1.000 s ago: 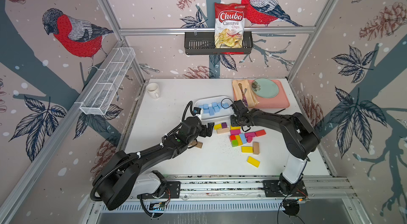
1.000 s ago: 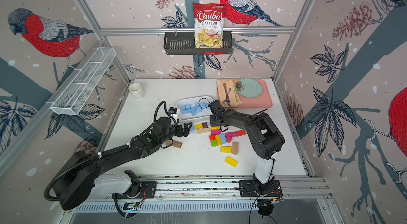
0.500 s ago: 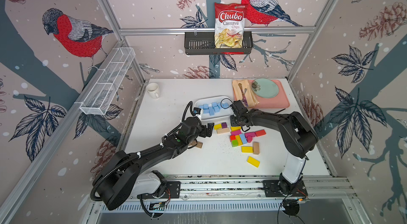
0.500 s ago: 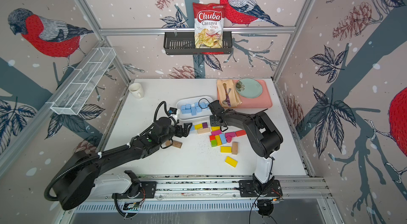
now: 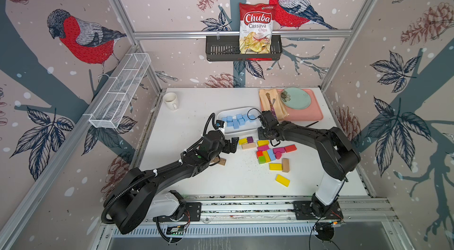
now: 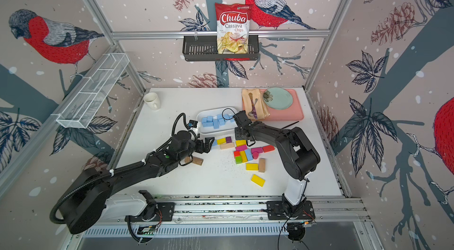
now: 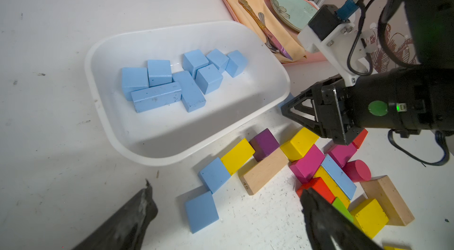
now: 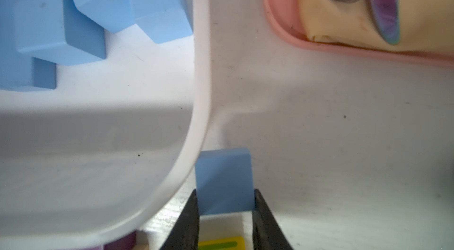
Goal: Pick out the blue building blocks
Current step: Pick up the building block from the center of the board.
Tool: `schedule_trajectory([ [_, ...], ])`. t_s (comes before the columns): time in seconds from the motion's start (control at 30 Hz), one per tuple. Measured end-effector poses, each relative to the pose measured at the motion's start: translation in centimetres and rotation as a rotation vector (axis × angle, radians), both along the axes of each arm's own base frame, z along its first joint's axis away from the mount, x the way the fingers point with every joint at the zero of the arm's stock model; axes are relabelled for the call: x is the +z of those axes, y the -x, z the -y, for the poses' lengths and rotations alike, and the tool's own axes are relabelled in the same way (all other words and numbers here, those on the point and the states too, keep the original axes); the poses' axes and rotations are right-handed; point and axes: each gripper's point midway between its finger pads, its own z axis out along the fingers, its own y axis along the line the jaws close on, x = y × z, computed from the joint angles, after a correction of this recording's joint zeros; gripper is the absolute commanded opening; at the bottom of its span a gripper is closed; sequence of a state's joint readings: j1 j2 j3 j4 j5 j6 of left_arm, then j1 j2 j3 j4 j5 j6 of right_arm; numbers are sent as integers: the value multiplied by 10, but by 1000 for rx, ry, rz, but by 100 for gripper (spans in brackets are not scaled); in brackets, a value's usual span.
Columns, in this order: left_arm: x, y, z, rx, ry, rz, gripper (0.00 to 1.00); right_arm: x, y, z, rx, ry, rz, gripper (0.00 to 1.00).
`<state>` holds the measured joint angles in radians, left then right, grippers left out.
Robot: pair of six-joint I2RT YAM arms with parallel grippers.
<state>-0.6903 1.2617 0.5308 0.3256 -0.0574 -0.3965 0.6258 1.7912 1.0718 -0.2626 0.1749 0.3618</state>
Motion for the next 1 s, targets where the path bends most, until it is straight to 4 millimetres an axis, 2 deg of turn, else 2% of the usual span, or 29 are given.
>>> schedule_trajectory([
  [0.3,1,-1,-3,18,1,4,96,20,1,6,-13,0,34,29],
  [0.57,6,-4,-6,46,6,17,96,46,0,6,-17,-13,75,29],
  [0.8,8,-5,-8,55,8,22,96,67,-13,-11,16,-13,115,30],
  [1.0,10,-5,-10,65,10,31,96,61,-28,-34,57,1,109,30],
])
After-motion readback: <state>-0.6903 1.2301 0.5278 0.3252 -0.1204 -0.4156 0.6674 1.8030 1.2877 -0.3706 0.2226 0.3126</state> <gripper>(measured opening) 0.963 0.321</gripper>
